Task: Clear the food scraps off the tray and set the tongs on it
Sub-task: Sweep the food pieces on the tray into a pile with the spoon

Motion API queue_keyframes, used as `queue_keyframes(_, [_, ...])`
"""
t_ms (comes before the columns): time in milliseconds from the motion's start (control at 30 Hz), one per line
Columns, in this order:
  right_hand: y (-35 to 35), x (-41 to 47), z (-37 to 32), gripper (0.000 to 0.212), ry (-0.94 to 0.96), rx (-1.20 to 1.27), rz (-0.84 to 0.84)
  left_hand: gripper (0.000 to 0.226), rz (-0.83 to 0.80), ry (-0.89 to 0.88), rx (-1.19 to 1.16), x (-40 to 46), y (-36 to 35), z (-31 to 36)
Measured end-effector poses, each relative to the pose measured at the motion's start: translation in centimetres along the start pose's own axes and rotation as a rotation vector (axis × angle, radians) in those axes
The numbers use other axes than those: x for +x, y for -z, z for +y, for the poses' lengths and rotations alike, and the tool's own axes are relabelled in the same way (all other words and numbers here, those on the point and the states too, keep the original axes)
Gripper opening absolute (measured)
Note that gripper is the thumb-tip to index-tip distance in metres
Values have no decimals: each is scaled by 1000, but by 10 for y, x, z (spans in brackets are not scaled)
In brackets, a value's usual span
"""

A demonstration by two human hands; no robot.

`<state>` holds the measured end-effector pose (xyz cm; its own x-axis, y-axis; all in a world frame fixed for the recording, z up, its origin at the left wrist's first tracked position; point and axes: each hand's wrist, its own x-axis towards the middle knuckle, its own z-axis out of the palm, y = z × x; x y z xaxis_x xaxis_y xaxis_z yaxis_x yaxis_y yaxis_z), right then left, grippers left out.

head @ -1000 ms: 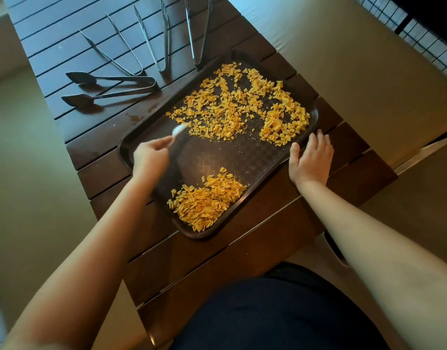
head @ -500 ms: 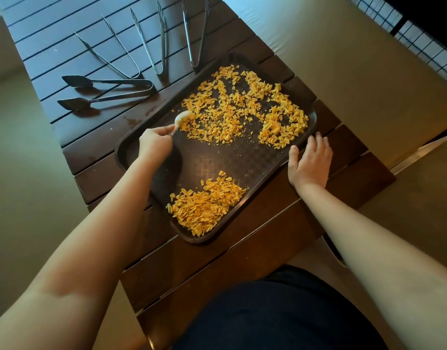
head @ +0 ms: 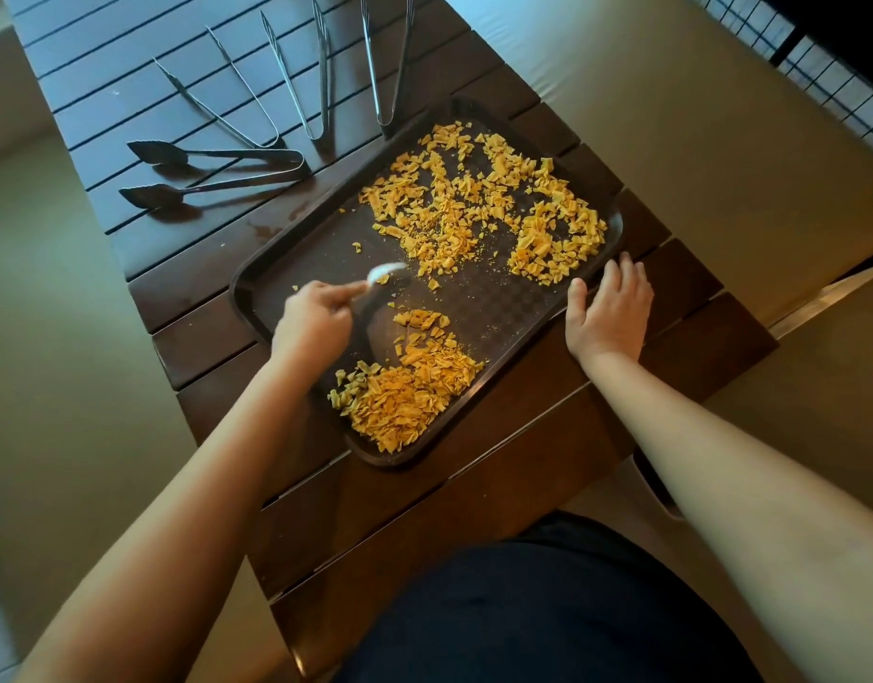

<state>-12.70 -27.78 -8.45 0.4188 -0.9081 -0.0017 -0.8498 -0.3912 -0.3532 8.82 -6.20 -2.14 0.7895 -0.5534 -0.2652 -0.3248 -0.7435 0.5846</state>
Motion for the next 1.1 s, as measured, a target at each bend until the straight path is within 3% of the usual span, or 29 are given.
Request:
queue_keyframes(67, [0, 0, 0, 71, -1, -3, -1, 34, 144, 88, -53, 14, 6, -3])
queue_keyframes(133, [0, -1, 1, 71, -1, -7, -1, 37, 191, 146, -16, 25, 11, -5])
queue_keyframes(233, [-1, 0, 1, 71, -3, -7, -7, 38, 124, 150, -8, 29, 9, -7])
queue_keyframes(567, [0, 0, 0, 72, -8, 5, -7, 30, -102, -83, 48, -37, -7, -17])
queue_keyframes(700, [0, 0, 0, 72, -10, 4, -5, 35, 197, 107, -138, -37, 9, -30])
queue_keyframes(833, [1, 0, 1, 73, 2, 12, -3, 41, 383, 255, -100, -29, 26, -39])
queue_keyframes(933, [0, 0, 0, 73, -5, 8, -1, 42, 319, 275, -44, -27, 26, -40])
queue_keyframes(1100, [0, 0, 0, 72, -3, -1, 3, 38, 139, 126, 3, -40, 7, -31])
